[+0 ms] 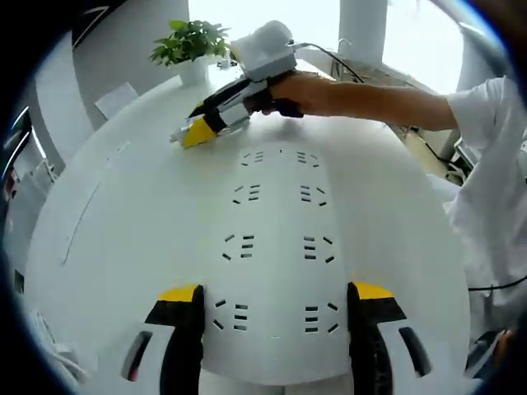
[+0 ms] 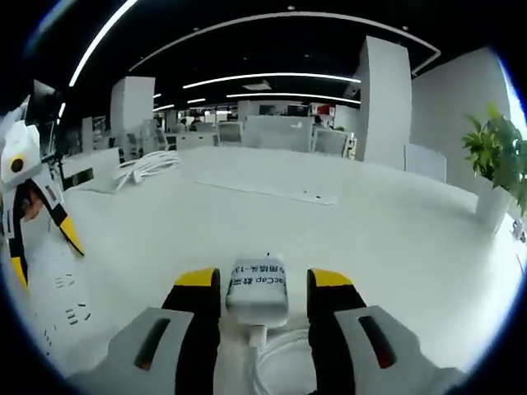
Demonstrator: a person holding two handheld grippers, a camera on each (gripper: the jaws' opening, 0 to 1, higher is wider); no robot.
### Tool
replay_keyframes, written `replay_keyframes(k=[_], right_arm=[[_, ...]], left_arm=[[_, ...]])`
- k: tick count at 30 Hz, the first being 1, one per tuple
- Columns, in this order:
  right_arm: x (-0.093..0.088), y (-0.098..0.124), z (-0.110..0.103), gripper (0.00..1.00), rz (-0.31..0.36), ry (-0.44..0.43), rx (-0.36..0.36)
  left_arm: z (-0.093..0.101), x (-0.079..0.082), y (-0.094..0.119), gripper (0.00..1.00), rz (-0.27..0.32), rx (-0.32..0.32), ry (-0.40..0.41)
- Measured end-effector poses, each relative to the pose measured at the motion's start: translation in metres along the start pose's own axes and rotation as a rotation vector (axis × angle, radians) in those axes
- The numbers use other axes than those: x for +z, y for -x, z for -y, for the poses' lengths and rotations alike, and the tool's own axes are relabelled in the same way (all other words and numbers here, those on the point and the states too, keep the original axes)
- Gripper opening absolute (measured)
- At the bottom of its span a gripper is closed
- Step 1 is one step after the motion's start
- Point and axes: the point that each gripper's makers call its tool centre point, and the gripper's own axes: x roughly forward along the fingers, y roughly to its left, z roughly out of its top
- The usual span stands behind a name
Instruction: Straighten the power strip on the desk, plug the charger into it
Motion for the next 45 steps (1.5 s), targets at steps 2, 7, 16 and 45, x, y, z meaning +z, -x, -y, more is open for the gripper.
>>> replay_keyframes(k=[2, 7, 16, 45], right_arm=[[-0.0036, -0.0021, -0.0036, 0.41, -0.007, -0.013, 0.006], [-0.0012, -0.0029, 0.0, 0.41, 0.007, 0.028, -0.026], [-0.0023, 0.0008, 0.0051, 0.41, 0.057, 0.028, -0.082], [-0.0006, -0.0009, -0.0028, 0.34, 0.066, 0.021, -0.063]], left_arm=[[0.0, -0.0001, 0.0, 0.72, 0.001, 0.0, 0.0], [0.0001, 0.0001, -0.0003, 0.72, 0.004, -0.001, -0.001], [0.0004, 0.0006, -0.0007, 0.72, 0.005, -0.001, 0.0], [-0.0004, -0.0001, -0.0011, 0.71, -0.014, 0.008, 0.014]])
